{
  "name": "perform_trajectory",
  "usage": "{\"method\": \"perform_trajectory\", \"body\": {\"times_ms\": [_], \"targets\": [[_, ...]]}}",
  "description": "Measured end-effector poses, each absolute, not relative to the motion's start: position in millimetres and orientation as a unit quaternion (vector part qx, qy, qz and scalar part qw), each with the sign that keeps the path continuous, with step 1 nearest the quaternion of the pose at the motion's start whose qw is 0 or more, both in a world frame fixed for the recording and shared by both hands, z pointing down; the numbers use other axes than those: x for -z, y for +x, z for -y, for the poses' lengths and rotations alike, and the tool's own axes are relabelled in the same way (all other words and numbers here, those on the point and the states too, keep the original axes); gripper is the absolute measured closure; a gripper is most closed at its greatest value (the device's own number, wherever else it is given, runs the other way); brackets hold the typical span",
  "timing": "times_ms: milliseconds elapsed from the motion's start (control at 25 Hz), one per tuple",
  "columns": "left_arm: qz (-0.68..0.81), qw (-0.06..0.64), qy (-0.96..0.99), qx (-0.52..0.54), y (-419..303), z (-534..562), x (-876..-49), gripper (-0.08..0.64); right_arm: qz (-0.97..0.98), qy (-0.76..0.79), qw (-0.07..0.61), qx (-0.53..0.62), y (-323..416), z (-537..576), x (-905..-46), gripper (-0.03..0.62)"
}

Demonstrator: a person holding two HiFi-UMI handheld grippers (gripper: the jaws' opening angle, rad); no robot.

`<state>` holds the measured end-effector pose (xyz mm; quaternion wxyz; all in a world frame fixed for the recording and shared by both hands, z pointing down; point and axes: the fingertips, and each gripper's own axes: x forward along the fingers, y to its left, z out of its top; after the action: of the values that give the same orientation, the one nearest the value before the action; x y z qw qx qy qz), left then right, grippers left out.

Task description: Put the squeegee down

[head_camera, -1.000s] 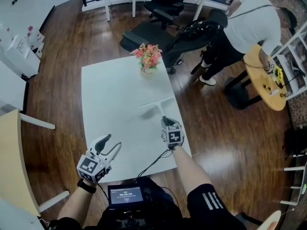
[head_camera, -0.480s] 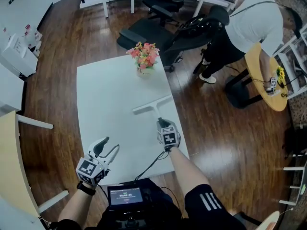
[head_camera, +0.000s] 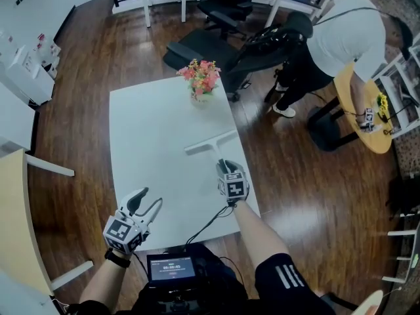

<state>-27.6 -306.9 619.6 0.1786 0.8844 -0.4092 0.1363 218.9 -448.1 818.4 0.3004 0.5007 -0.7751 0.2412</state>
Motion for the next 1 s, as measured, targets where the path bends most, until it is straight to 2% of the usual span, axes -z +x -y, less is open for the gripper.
{"method": "perform_trajectory", "body": {"times_ms": [360,680,1000], "targets": [[0.408,0.149,0.894,-0.11,-52,264,-574,0.342,0.819,0.498,0.209,-0.192,192,401,-694,0.422],[0.386,0.111,0.91,-0.102,-89,176,-541,0.342,0.84,0.502,0.138,-0.152,156,276,-594,0.43],[0.361,0.087,0.925,-0.085,-119,80,-516,0.342,0.838,0.521,0.076,-0.145,122,137,-541,0.426]]}}
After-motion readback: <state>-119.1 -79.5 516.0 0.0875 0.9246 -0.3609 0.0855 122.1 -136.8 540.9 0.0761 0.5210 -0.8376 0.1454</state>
